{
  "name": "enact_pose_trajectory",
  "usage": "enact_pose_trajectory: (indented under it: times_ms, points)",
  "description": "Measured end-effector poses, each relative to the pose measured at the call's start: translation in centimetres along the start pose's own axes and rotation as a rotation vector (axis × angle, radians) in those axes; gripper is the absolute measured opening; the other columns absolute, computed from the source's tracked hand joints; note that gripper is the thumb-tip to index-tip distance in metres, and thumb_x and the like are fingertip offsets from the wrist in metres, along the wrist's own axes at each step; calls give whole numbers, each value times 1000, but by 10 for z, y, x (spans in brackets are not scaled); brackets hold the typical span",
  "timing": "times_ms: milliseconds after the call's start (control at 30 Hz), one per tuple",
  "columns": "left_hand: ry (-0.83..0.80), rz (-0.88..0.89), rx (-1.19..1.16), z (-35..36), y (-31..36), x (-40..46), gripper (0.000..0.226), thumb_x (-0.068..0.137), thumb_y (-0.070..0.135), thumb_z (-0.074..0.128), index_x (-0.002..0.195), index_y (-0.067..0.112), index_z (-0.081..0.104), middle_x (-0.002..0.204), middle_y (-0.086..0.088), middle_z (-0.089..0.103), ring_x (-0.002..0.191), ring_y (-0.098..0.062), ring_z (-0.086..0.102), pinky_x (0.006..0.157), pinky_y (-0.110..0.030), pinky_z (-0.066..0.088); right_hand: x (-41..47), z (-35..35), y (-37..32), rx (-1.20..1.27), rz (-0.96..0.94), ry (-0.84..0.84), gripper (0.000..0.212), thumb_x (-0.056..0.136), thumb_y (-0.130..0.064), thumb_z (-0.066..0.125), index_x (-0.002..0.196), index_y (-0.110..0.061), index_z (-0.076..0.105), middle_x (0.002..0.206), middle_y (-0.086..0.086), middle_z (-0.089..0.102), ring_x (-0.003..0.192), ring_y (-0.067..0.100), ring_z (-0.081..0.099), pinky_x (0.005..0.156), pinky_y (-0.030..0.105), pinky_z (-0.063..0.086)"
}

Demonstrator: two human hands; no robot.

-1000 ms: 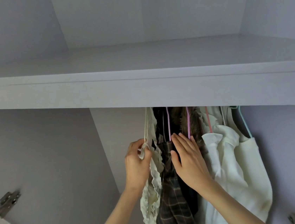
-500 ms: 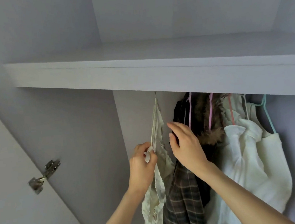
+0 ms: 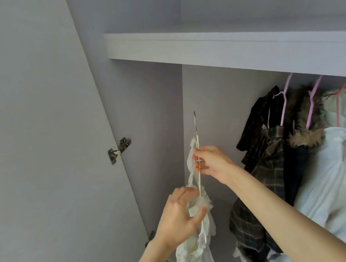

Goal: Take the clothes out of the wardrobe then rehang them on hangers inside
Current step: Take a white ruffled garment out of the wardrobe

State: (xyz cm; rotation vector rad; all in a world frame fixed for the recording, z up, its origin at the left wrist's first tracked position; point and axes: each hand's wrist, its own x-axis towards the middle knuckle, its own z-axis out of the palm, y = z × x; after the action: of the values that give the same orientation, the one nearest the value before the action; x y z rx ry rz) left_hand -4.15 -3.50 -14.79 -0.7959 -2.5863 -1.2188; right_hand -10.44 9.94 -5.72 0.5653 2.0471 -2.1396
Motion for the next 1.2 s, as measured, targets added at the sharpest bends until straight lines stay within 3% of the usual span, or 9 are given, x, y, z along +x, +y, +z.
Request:
enact_pose_trajectory:
  times_ms: [133,333,433,567,633,800,967,1100,1200]
  points:
    - [-48,17,99,-21,-20,-22,48,91,52,35,127,27,53,132,14,47,121,1,40,102,-12,27,-16,3,15,-309,-53,-47,8,91,-18,59,90,-11,63,69,0,53,54,10,40,50,19,33]
    - [180,-212,315,-76,-60,-48,54,89,47,28,132,20,48,138,-1,44,124,-18,39,100,-34,33,-31,22,40,-612,-205,-76,38,81,-42,67,61,-15,51,57,-6,42,60,12,41,58,25,31]
    - [216,-280,409,-92,-71,-73,50,90,44,30,125,19,55,124,-4,55,113,-26,49,92,-34,34,-37,39,47,-633,-295,-192,42,81,-44,66,58,-15,48,54,-8,38,54,7,37,53,18,29]
    - [338,-365,429,-103,-67,-126,41,92,41,33,103,18,66,93,2,59,86,-24,57,76,-31,35,-41,63,50,-615,-386,-351,43,80,-47,65,62,-11,51,54,-4,36,51,6,33,56,21,27]
    - [414,-427,496,-109,-63,-156,40,92,42,34,94,18,66,88,4,57,82,-19,53,74,-30,32,-46,83,56,-584,-424,-462,42,81,-43,67,61,-9,50,52,-4,31,46,5,29,49,16,25]
    - [630,-610,600,-127,-42,-225,47,92,53,32,81,19,62,79,8,52,76,-14,44,66,-29,23,-71,142,77,-602,-591,-657,51,78,-46,67,47,-18,38,39,-8,31,44,8,28,49,21,23]
    - [888,-703,717,-155,-7,-285,34,89,39,43,77,16,65,74,9,54,72,-6,39,67,-27,22,-118,200,80,-565,-781,-821,42,79,-44,66,51,-21,46,39,-14,43,45,5,38,49,17,29]
    - [1071,-772,797,-185,27,-331,30,88,34,46,73,16,64,69,8,54,70,-7,39,73,-31,26,-161,249,89,-537,-987,-922,33,85,-40,63,65,-15,60,55,-9,55,58,13,53,60,29,44]
    - [1209,-863,854,-201,57,-369,26,88,31,51,74,15,66,69,8,55,71,-8,40,72,-29,22,-192,283,104,-519,-1254,-889,40,87,-43,55,65,-10,60,57,-4,55,57,18,52,64,33,45]
